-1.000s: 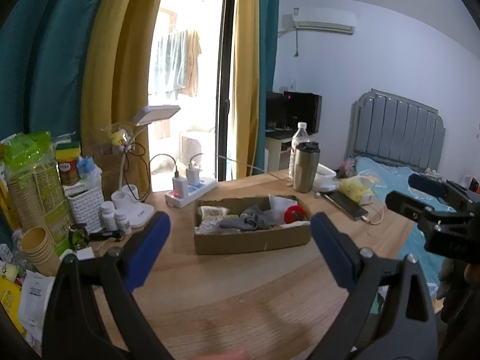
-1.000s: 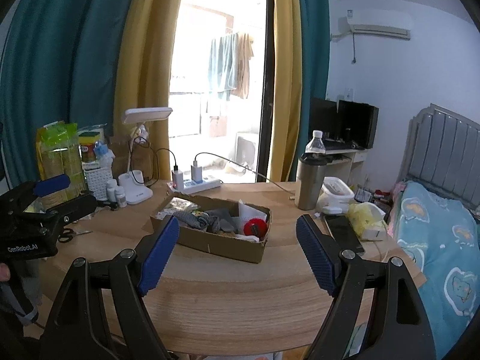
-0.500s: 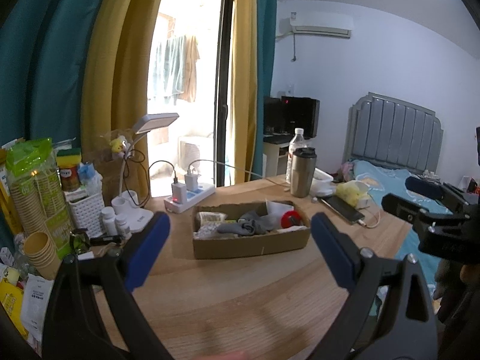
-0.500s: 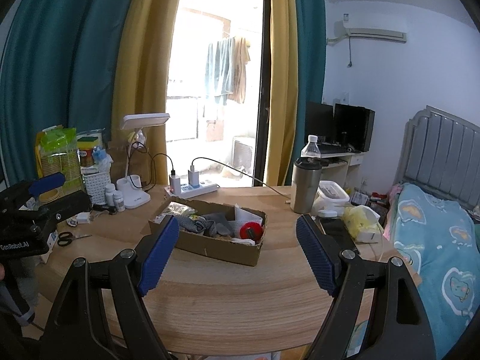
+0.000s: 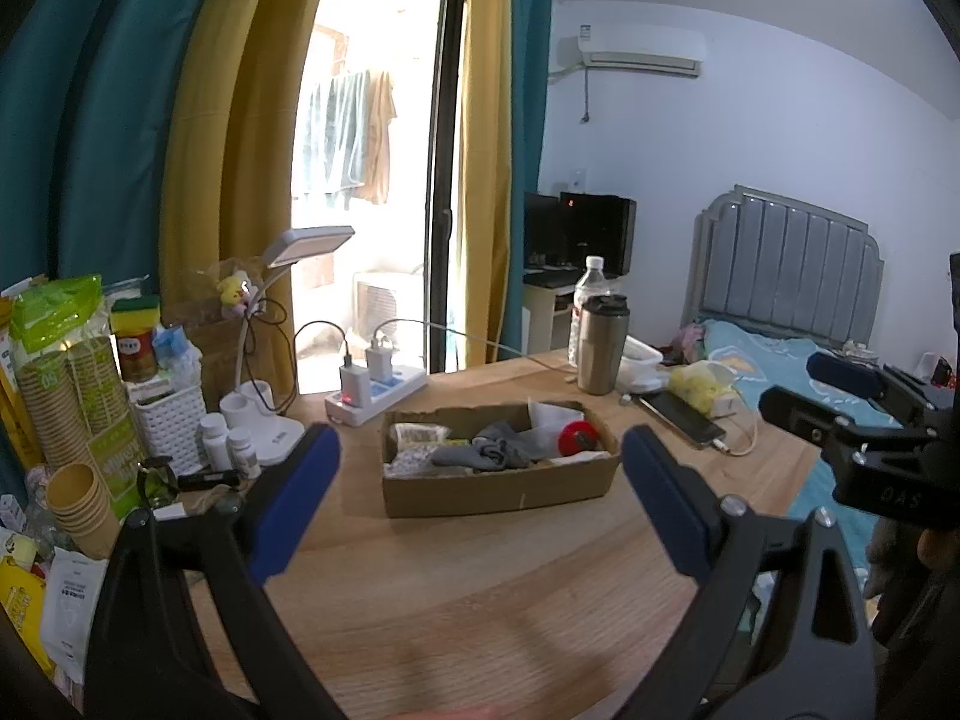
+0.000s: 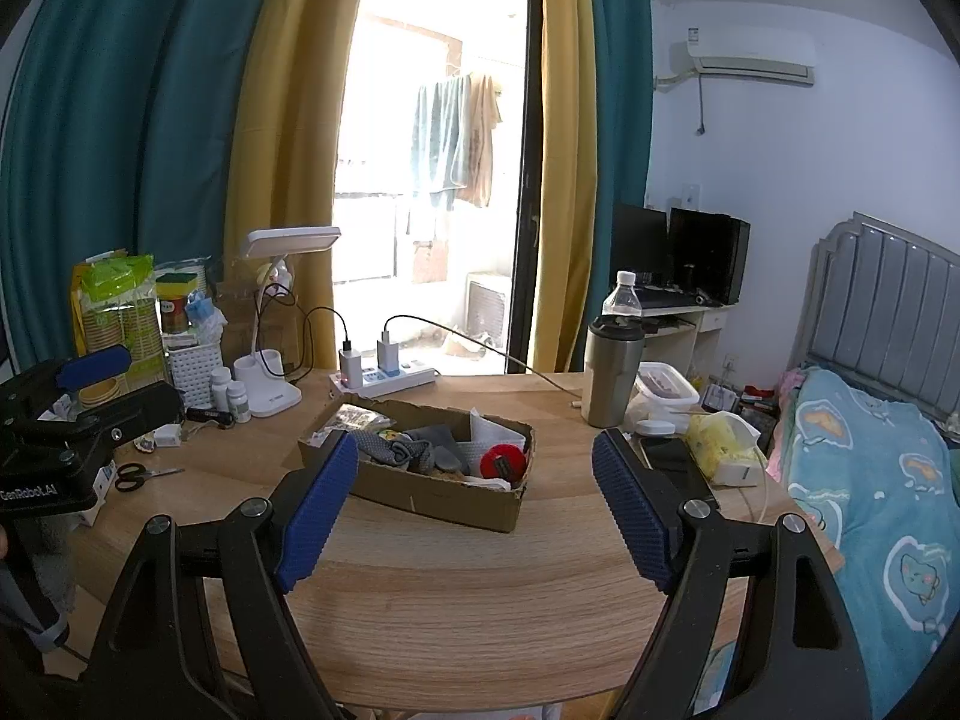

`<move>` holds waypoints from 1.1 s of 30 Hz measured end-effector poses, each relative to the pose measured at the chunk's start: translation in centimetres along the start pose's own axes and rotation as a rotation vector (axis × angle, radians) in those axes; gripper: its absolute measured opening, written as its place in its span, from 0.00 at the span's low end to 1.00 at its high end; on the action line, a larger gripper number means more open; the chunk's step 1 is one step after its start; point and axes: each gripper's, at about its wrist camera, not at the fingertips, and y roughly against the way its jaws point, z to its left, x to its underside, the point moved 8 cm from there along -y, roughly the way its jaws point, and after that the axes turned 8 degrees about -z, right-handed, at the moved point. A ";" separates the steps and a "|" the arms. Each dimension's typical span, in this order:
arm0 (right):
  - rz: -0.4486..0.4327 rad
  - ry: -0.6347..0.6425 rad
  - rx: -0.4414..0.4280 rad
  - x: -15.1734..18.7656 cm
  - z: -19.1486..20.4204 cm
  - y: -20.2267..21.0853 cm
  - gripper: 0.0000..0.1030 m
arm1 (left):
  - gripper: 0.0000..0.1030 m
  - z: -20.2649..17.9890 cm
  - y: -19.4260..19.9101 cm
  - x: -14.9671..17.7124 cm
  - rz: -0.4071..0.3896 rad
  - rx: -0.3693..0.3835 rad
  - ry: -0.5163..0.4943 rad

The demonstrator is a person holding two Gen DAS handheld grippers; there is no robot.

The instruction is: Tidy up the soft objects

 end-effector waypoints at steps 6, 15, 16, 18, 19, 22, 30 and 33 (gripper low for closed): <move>0.001 0.000 0.000 0.0 0.0 0.1 0.81 | 0.93 -0.1 0.1 0.0 0.000 -0.002 0.001; 0.001 -0.001 0.001 0.0 0.0 0.1 0.81 | 0.93 -0.1 0.0 0.0 0.000 -0.001 0.001; 0.001 -0.001 0.001 -0.1 0.0 0.1 0.81 | 0.93 -0.1 0.1 0.0 0.001 -0.001 0.002; 0.001 0.000 0.001 0.0 0.0 0.1 0.81 | 0.93 -0.1 0.1 0.0 0.000 -0.001 0.001; 0.000 0.001 0.000 -0.1 0.0 0.1 0.81 | 0.93 -0.1 0.1 0.0 -0.001 -0.001 0.001; 0.002 0.000 0.001 0.0 0.0 0.0 0.81 | 0.93 0.0 0.0 0.0 0.000 -0.001 0.002; 0.001 0.000 0.000 0.0 0.0 0.1 0.81 | 0.93 -0.9 0.1 0.0 0.001 0.005 -0.001; 0.002 0.000 0.000 0.0 0.1 0.1 0.81 | 0.94 -1.2 0.2 -0.1 0.000 0.007 -0.001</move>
